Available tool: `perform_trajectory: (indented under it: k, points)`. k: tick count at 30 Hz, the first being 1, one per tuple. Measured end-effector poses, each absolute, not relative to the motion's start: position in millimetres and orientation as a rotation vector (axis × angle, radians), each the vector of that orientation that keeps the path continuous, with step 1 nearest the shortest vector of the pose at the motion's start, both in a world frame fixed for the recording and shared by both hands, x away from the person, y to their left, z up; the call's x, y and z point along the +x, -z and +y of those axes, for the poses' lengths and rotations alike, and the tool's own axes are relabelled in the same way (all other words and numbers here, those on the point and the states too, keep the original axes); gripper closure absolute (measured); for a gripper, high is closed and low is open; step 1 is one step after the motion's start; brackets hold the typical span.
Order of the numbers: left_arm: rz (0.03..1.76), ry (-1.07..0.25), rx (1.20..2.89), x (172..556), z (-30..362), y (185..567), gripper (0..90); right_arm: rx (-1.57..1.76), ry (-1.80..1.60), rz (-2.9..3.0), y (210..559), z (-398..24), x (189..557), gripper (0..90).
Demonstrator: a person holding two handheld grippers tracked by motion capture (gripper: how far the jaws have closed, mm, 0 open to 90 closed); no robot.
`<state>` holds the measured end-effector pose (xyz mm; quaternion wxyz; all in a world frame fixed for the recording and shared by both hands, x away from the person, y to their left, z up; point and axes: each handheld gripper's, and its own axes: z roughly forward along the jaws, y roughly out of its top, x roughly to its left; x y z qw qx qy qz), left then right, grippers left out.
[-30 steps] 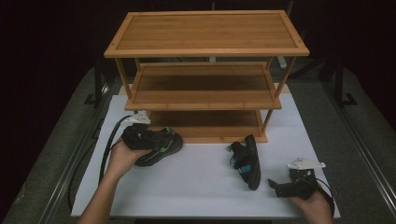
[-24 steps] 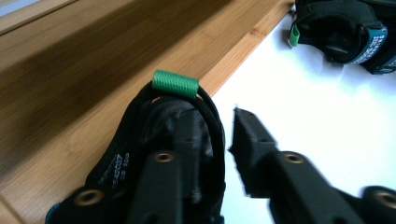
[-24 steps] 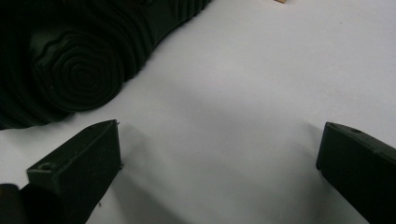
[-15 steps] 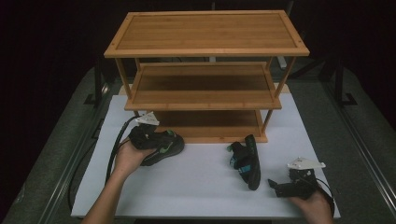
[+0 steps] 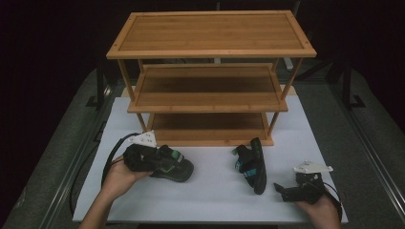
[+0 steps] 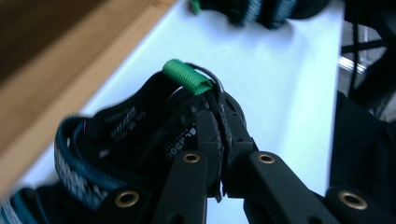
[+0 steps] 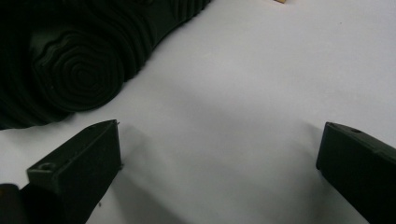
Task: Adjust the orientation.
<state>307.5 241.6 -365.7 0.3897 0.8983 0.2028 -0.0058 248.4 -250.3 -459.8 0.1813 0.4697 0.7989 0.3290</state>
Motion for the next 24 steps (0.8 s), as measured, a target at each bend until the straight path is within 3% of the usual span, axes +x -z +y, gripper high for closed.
perform_trajectory:
  k: [5,13,16,18,24]
  points:
    - [0.508,0.067,2.289,284,251,375,88.0,1.327,-0.929,2.255,460,-250,248,0.0]
    - [0.504,0.119,2.254,282,250,383,84.0,1.327,-0.930,2.255,460,-250,248,0.0]
    - [0.516,0.117,2.234,282,254,380,78.1,1.327,-0.931,2.255,460,-250,248,0.0]
    - [0.547,0.087,2.216,283,263,372,67.6,1.327,-0.931,2.255,460,-250,248,0.0]
    - [0.648,0.002,2.142,289,279,359,57.1,1.329,-0.930,2.256,460,-250,248,0.0]
